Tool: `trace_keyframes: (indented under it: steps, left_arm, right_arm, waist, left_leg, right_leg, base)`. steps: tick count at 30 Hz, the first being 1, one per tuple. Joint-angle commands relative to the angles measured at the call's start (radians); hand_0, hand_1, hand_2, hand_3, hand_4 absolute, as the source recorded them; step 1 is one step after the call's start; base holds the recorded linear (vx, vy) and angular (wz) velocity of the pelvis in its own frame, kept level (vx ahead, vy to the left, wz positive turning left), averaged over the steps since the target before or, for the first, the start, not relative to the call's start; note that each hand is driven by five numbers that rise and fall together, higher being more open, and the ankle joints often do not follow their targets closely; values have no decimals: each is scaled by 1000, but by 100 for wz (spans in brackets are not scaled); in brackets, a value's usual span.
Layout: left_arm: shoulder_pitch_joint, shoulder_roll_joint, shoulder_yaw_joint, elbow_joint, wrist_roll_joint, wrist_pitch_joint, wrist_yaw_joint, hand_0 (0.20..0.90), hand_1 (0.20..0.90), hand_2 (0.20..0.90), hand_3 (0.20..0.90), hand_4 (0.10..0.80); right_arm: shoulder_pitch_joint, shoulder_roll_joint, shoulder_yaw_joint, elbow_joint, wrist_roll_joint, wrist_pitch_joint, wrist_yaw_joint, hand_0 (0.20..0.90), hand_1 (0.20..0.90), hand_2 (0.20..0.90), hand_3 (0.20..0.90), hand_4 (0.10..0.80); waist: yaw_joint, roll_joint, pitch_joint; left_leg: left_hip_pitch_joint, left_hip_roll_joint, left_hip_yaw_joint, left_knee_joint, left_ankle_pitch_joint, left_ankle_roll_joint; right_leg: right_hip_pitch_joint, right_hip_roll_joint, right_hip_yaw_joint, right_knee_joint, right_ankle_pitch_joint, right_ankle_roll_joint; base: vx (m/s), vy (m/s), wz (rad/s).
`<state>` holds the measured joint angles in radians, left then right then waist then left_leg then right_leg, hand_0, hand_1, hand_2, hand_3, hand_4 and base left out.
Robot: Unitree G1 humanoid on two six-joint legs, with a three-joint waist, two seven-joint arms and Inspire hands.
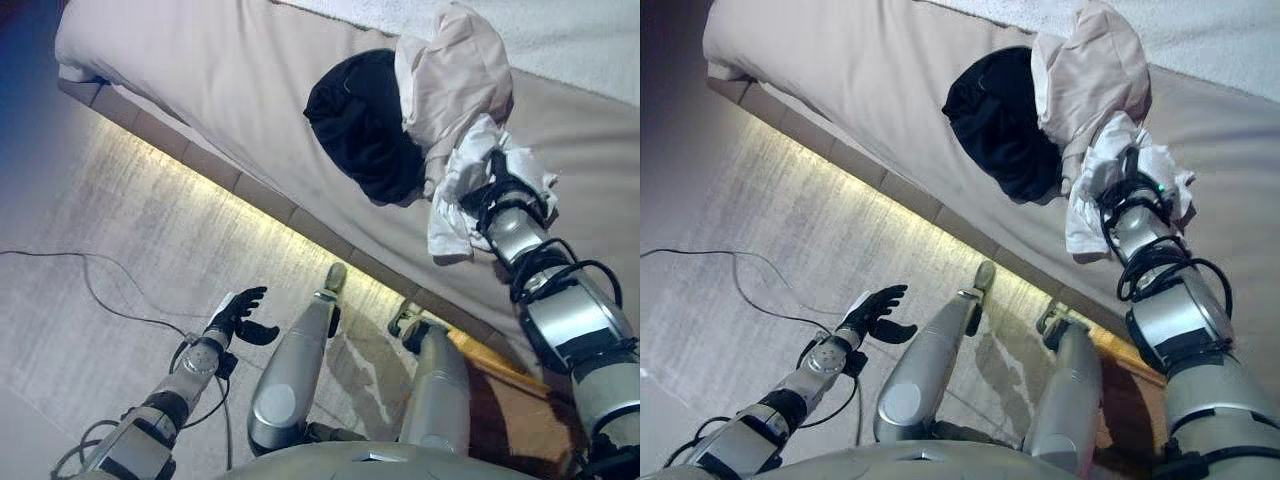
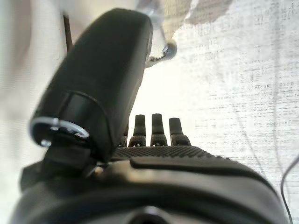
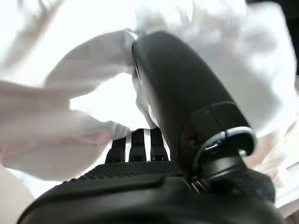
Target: Pick up the clothes from the bed and place them into the basket
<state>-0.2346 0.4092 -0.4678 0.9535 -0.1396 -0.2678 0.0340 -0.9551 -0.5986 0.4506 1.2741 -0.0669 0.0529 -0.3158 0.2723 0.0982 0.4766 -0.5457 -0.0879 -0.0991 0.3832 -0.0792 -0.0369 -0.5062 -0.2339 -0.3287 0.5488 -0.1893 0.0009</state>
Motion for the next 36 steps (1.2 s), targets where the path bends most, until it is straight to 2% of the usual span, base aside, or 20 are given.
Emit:
trace_keyframes:
  steps: [1, 6, 10, 11, 18, 21, 26, 31, 33, 36]
  left_arm:
    - [49, 42, -12, -24, -27, -42, 3, 900, 900, 900, 900, 800]
    - [62, 52, -15, -33, -10, -46, 4, 900, 900, 900, 900, 800]
    - [75, 58, -14, -17, 11, -48, 14, 900, 900, 900, 900, 800]
    - [77, 59, -12, -14, 16, -51, 17, 900, 900, 900, 900, 800]
    - [126, 32, 16, 36, 58, -60, 39, 900, 900, 900, 900, 800]
    - [160, 6, 32, 60, 87, -62, 57, 900, 900, 900, 900, 800]
    - [219, -27, 70, 87, 126, -64, 75, 900, 900, 900, 900, 800]
    - [266, -56, 93, 104, 171, -66, 90, 900, 900, 900, 900, 800]
    - [274, -65, 109, 107, 175, -62, 93, 900, 900, 900, 900, 800]
    - [279, -82, 133, 99, 184, -47, 89, 900, 900, 900, 900, 800]
  right_arm:
    - [70, 46, 13, -13, 46, -37, 76, 300, 300, 300, 200, 100]
    - [86, 15, -8, -21, 91, -57, 80, 300, 300, 300, 200, 100]
    - [112, 3, -54, -34, 187, -108, 55, 300, 300, 300, 200, 100]
    - [118, 1, -65, -39, 208, -116, 54, 300, 300, 300, 200, 100]
    - [228, 2, -228, -130, 487, -234, 68, 300, 300, 300, 200, 100]
    - [336, 36, -306, -217, 568, -271, 84, 300, 300, 300, 200, 100]
    - [528, 108, -375, -383, 640, -316, 106, 300, 300, 300, 200, 100]
    - [726, 184, -448, -556, 733, -356, 114, 300, 300, 300, 200, 100]
    - [790, 225, -468, -609, 779, -379, 124, 300, 300, 300, 200, 100]
    - [872, 284, -469, -673, 806, -405, 120, 300, 300, 300, 200, 100]
  waist:
    - [34, 17, -13]
    - [31, 7, -27]
    - [22, -12, -48]
    - [20, -13, -50]
    - [-26, -47, -122]
    - [-56, -65, -175]
    - [-115, -89, -252]
    - [-179, -99, -320]
    - [-206, -106, -334]
    - [-236, -134, -327]
  left_leg:
    - [-7, -10, 31, -20, 91, 51]
    - [36, -2, 30, -44, 90, 37]
    - [93, 16, 34, -86, 91, 21]
    - [93, 18, 40, -102, 124, 25]
    - [235, 66, 74, -233, 131, 5]
    - [319, 83, 94, -313, 139, 2]
    - [424, 103, 124, -406, 150, -1]
    - [507, 116, 160, -444, 143, 0]
    - [519, 119, 171, -410, 122, 2]
    - [480, 116, 172, -213, 77, 1]
  right_leg:
    - [47, 27, -28, -111, 127, 38]
    - [109, 45, -34, -165, 131, 34]
    - [188, 69, -35, -242, 141, 36]
    - [192, 70, -51, -263, 170, 27]
    - [326, 101, -22, -388, 182, 42]
    - [390, 116, 4, -451, 194, 52]
    - [455, 134, 54, -519, 218, 63]
    - [498, 157, 107, -545, 225, 61]
    - [503, 161, 126, -525, 214, 52]
    - [504, 144, 140, -473, 199, 31]
  base:
    - [0, 0, 0]
    - [6, -13, 0]
    - [-4, -45, -9]
    - [-60, -13, -6]
    - [29, 1, -8]
    - [113, 6, -17]
    - [100, -19, -19]
    - [90, -35, -18]
    - [46, -12, -28]
    - [14, 19, -40]
